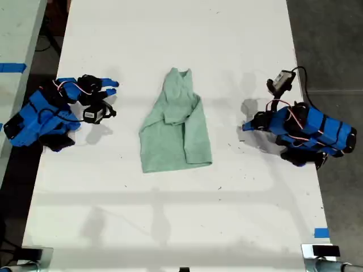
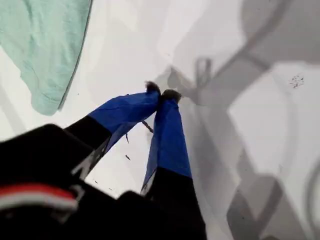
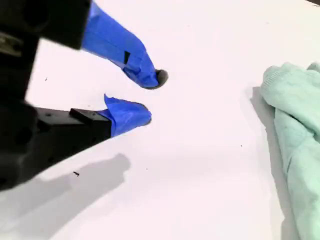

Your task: Fold t shirt

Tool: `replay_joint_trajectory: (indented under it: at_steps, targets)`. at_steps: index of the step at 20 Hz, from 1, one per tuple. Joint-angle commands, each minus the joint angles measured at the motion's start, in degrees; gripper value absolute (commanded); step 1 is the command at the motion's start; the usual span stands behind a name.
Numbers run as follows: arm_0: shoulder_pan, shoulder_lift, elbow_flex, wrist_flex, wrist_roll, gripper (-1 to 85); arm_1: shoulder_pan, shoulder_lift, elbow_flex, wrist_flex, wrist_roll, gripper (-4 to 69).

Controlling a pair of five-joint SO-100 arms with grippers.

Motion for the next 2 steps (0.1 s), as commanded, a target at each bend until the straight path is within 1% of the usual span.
replay_joint_trajectory:
  at_steps: [1, 2]
  targets:
    - [-4.1, 0.4, 2.4, 0.2, -6.2, 1.3, -0.1, 0.7, 2.2, -0.1, 0.8, 1.6]
    - [-6.2, 0.4, 2.4, 0.6, -8.3, 4.1, -0.1, 0.7, 2.2, -0.1, 0.8, 1.6]
